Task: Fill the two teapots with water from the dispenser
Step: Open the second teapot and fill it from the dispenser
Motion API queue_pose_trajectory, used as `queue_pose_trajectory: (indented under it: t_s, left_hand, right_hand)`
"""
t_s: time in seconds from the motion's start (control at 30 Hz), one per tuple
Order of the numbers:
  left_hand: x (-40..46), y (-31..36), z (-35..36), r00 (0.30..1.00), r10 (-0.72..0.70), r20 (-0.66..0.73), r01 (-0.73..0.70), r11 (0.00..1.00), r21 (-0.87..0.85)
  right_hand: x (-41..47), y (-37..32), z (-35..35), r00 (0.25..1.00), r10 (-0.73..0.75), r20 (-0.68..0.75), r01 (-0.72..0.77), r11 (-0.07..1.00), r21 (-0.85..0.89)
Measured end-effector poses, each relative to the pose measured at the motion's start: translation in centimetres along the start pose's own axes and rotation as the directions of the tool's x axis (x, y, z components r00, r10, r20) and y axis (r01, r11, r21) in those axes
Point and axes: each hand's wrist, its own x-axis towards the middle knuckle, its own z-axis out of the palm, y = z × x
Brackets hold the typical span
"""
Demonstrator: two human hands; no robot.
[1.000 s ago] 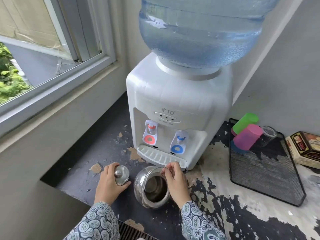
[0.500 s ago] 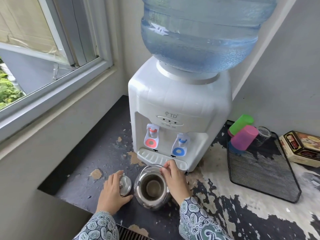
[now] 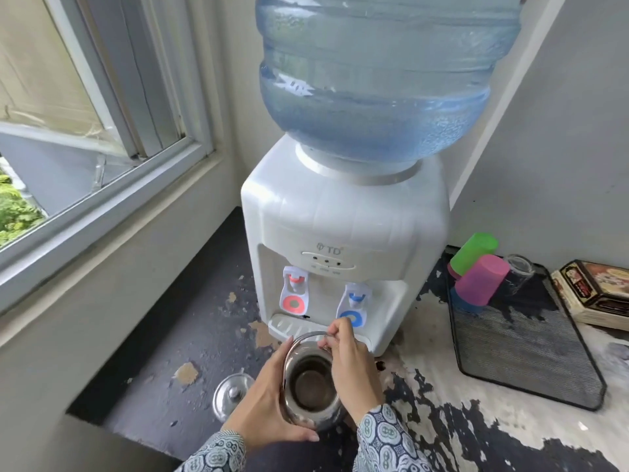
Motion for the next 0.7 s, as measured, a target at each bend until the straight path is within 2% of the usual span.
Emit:
queue_pose_trajectory:
  t_s: [0.23,0.4,0.47,0.57,0.7]
  left_hand:
    - [3.0,0.5,0.1,0.997,-0.047,0.067,0.047,0.999,0.006]
    - [4.3,1.9,-0.8,0.993,0.005,0.114,0.005,0.997,-0.082]
    - [3.8,1.5,-0.7,0.996,-0.008,0.091,0.021,0.989,-0.145]
    - [1.8,0.5,0.0,0.995,-0.099,-0.008,0.094,0.965,-0.246]
    - [0.0,1.0,1.0,0.973,-0.214,-0.091,0.165,0.909,-0.384]
  right_hand:
    - [0.0,1.0,-1.1,1.0,0.01,-0.024,-0.003,0.956,0.293]
    - [0.3,1.6,-1.8,0.987,0.069,-0.146,0.009,0.878,0.478]
    - [0.5,1.7,-1.9,0.987,0.066,-0.149,0.019,0.862,0.506]
    - [0.0,1.3,-1.8,0.987,0.061,-0.147,0.035,0.818,0.574]
    - [-1.1,1.3,-1.2,0.966,0.221,-0.135,-0.054,0.679,0.732]
